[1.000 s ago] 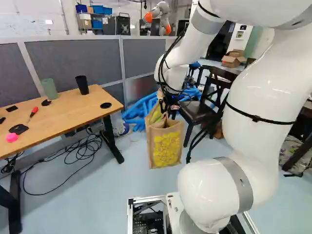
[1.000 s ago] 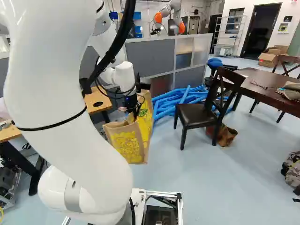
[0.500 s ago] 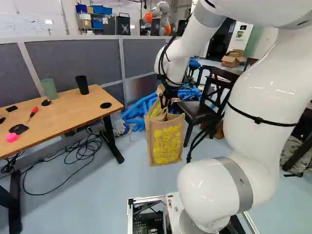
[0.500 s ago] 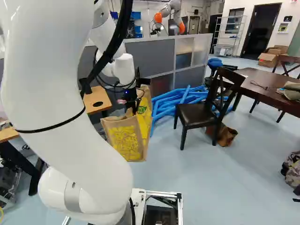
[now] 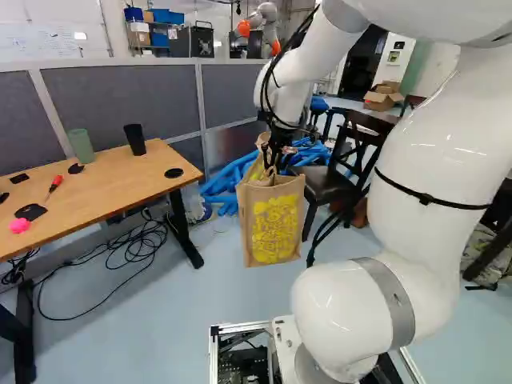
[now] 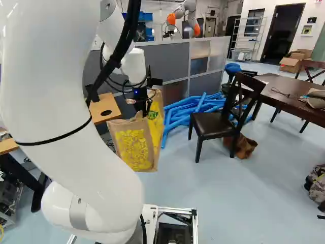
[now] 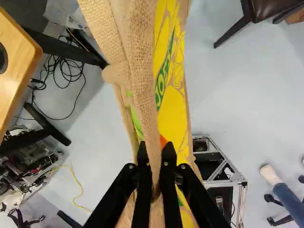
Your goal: Pick up the bag on the ground and place it on the table
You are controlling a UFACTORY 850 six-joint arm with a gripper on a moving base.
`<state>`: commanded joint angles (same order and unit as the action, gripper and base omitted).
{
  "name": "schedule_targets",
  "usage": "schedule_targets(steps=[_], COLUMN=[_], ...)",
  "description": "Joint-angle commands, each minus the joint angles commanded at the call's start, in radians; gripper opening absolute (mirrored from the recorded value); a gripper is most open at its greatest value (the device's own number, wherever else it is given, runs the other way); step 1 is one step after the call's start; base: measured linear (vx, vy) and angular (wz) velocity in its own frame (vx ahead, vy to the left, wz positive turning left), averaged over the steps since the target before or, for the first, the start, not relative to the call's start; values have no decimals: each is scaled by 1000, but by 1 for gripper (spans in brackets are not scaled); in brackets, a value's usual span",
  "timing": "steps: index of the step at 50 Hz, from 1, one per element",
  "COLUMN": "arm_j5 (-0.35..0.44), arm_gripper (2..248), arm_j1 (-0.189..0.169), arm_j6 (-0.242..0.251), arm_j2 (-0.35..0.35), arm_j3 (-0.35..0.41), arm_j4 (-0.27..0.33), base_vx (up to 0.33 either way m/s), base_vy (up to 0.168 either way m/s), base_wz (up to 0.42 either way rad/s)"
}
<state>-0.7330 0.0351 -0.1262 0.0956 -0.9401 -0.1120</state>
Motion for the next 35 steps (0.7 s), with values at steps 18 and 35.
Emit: schedule_targets(steps=[18,35], arm_j5=[-63,-147], arm_gripper=[23,23], arm_j1=[-2,0], arm_j6=[0,0], arm_j2=[-2,-5], arm_j3=[-61,-117], arm_j4=[0,0], base_vx=[0,0], base_vy=[0,0], base_wz=[0,0])
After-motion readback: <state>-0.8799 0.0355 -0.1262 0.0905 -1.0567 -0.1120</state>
